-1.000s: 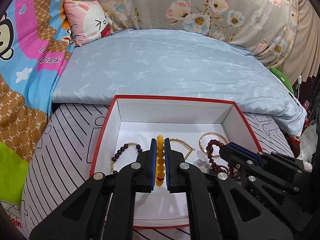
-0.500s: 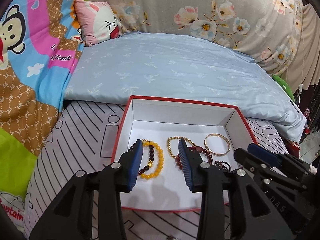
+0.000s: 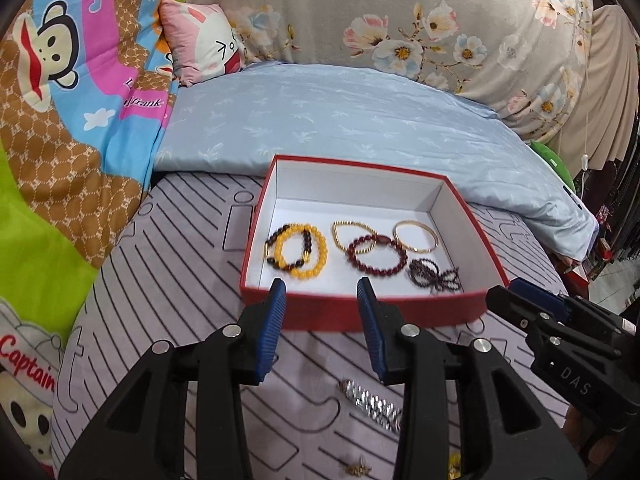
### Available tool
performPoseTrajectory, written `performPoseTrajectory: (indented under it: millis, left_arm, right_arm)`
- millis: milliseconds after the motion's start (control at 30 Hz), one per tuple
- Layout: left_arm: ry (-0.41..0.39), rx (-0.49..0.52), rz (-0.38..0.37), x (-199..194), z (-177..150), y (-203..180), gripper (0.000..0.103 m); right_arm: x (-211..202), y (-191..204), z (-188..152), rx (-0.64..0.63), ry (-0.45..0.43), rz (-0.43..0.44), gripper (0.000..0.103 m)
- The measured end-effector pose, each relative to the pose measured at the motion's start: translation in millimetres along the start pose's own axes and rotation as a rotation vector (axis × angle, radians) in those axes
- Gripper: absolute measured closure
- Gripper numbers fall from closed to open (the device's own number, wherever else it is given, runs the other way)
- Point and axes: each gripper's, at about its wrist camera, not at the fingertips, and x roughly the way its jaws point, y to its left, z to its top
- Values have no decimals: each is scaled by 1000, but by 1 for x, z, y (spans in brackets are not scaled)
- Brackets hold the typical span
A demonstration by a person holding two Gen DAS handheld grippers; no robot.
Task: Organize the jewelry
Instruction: 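Move both tools back over the remaining jewelry, then lower the right tool and close it on the chunky yellow bead bracelet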
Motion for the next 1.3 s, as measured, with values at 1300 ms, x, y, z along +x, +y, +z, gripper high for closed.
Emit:
performPoseTrajectory:
  millis: [1300]
  left_arm:
    - [128,-16,-51,-45,-147,-5,68]
  right_arm:
    - [-47,23,-148,0,162,41,69]
